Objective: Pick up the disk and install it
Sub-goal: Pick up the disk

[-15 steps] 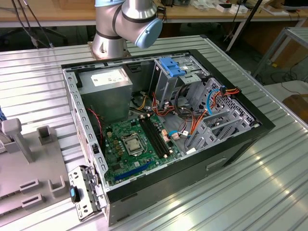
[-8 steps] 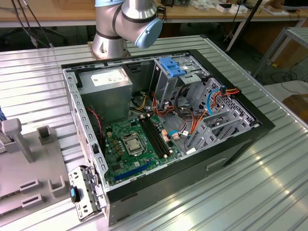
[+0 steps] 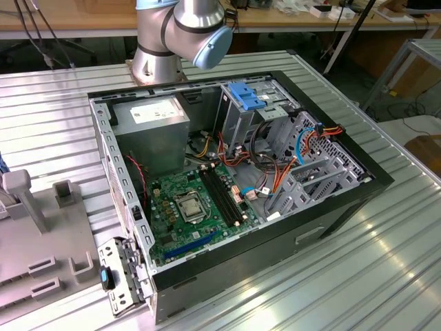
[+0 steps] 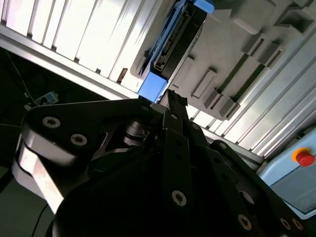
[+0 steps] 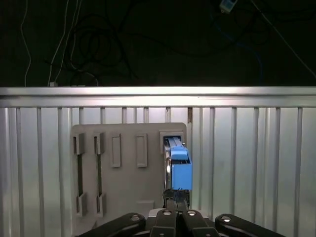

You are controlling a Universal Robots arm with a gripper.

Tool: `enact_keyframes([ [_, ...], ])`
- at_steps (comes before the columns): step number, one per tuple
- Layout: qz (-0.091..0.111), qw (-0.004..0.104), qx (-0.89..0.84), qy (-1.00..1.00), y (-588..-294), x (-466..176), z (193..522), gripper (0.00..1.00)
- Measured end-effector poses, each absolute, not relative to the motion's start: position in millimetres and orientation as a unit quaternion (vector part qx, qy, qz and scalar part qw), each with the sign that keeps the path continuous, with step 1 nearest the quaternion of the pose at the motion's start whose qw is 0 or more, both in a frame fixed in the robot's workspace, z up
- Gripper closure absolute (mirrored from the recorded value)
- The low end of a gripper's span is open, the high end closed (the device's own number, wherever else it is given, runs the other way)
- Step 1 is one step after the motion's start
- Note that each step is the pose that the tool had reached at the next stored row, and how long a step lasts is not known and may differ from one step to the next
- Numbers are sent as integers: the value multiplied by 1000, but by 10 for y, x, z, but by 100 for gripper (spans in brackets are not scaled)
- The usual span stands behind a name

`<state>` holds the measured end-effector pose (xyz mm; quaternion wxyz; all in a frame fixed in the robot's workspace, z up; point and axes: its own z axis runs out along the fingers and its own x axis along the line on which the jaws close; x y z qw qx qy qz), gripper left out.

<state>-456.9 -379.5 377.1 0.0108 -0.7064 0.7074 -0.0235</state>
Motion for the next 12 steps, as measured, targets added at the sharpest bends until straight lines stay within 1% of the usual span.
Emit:
enact_keyframes([
  [8,-19,6,-707,707,-3793,-4570,3655,89],
  [9,-19,6,-707,707,-3792,-4569,3645,83],
  [11,-18,6,-707,707,-3780,-4569,3629,83],
  [12,-18,6,-707,707,-3765,-4570,3617,76],
])
